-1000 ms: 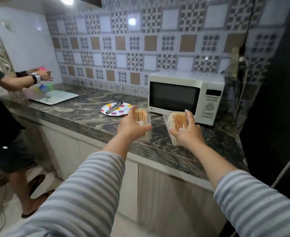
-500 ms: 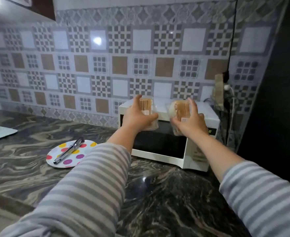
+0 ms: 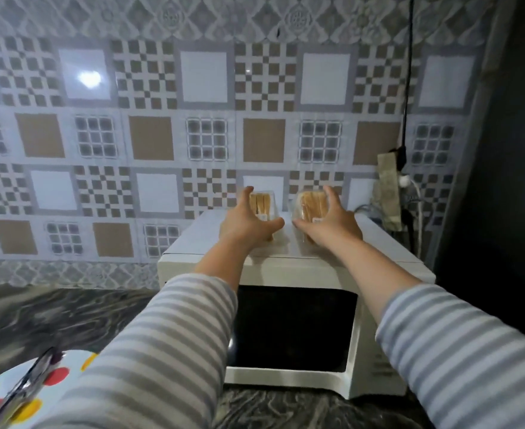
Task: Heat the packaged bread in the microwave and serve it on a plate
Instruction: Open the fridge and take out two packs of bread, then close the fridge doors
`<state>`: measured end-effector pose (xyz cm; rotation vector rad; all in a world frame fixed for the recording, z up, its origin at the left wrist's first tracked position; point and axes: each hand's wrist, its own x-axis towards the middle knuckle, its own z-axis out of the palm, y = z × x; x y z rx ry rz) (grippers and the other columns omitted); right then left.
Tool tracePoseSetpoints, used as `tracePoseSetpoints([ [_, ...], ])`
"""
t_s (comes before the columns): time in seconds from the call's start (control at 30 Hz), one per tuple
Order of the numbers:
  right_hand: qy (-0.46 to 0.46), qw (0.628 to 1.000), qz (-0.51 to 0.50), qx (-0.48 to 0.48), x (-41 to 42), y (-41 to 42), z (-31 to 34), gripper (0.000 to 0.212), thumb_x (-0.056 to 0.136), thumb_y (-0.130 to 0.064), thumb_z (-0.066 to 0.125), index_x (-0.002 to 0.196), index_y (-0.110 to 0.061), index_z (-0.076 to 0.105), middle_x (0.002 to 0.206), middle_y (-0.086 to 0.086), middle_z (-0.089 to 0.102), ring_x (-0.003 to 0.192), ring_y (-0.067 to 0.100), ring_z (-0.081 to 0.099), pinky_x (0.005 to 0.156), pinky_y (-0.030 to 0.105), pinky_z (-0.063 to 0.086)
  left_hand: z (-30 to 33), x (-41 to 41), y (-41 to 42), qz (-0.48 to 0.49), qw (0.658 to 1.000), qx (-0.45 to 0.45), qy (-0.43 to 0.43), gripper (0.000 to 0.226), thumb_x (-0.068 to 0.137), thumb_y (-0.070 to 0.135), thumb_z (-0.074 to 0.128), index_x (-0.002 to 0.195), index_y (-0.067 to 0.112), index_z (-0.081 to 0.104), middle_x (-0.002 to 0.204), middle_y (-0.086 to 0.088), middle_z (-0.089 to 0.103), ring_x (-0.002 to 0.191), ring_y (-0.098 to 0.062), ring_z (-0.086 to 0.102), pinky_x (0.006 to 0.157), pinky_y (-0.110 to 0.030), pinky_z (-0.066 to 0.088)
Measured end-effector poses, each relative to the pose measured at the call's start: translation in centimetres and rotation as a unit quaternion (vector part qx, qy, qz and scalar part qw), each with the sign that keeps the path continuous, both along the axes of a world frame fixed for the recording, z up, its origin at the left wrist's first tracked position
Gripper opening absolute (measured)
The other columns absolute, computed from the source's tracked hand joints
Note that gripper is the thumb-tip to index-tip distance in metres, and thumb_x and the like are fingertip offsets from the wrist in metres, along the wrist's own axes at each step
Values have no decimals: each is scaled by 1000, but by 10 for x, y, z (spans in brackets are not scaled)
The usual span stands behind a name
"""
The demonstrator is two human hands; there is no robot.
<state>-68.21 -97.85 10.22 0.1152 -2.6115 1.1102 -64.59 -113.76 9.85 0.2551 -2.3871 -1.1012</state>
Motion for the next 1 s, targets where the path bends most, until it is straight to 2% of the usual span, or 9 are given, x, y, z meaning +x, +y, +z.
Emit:
tracePoseSetpoints([
  [0.27,-25,997,-55,57,-26,-15,-18,94,74,-67,62,146,-48,4,135,14,45,118,37,49,94,41,44,-16,-39,-19,-14,997,-52,-50,101,73,55,71,148,42,5,144,-5,45,123,-30,51,101,-48,44],
  [0.43,-47,994,-42,91,-16,-12,-10,98,77,-72,55,148,-45,-6,150,8,36,130,36,41,101,44,38,-13,-36,-16,-14,995,-70,-64,109,74,65,65,150,36,-7,153,-5,34,135,-29,40,105,-47,38],
  [0.57,-36,995,-31,92,8,-5,-4,89,79,-75,48,149,-43,3,153,10,30,134,38,34,106,47,35,-14,-11,-12,11,998,-63,-19,93,80,67,56,151,29,10,157,-4,24,137,-30,37,106,-47,36],
  [0.67,-25,994,-19,108,43,8,-12,78,84,-70,45,149,-42,13,146,14,34,131,39,34,104,47,35,-21,25,-1,12,998,-62,11,75,88,57,52,149,25,21,158,-4,19,136,-33,36,107,-50,35],
  [0.77,-10,990,-6,138,90,28,-26,59,91,-57,44,144,-36,29,143,12,36,130,36,33,102,46,36,-33,75,18,8,997,-82,6,67,92,42,52,149,22,24,158,-4,16,138,-33,28,110,-47,30],
  [0.83,1,986,6,165,126,43,-37,54,93,-50,44,144,-36,31,144,9,34,131,33,31,101,45,37,-44,114,31,5,994,-110,-4,63,92,35,54,147,21,28,156,-5,21,137,-32,28,111,-46,30],
  [0.9,1,982,17,187,163,60,-54,49,93,-45,45,140,-33,38,142,7,37,130,32,32,100,45,39,-60,153,45,-29,994,-105,-25,55,92,31,56,142,21,37,149,-5,34,133,-31,36,109,-47,36],
  [1.0,-56,980,32,188,215,84,-93,41,92,-43,50,131,-32,50,139,4,44,129,31,38,99,44,42,-97,216,69,-92,986,-106,-92,41,91,26,58,131,18,53,136,-4,53,125,-24,48,104,-35,40],
])
